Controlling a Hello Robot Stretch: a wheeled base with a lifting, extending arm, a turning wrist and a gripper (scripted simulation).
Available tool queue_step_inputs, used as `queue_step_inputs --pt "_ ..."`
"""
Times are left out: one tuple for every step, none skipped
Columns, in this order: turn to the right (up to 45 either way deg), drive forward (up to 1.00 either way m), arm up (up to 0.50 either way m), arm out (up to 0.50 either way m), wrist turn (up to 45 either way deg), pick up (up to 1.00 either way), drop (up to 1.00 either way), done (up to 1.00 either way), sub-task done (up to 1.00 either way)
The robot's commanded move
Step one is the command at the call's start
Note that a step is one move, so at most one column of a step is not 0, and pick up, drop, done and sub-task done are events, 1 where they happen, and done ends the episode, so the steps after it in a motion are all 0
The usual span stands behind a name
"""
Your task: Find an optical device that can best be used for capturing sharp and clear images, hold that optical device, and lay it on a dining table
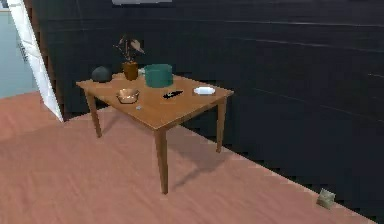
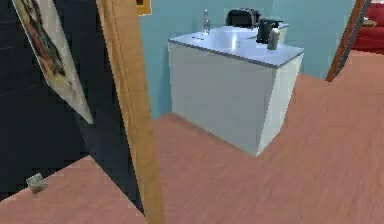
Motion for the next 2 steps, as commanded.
queue_step_inputs --pt "45.0 0.00 0.00 0.00 0.0 0.00 0.00 0.00 0.00" --pt "45.0 0.00 0.00 0.00 0.0 0.00 0.00 0.00 0.00"
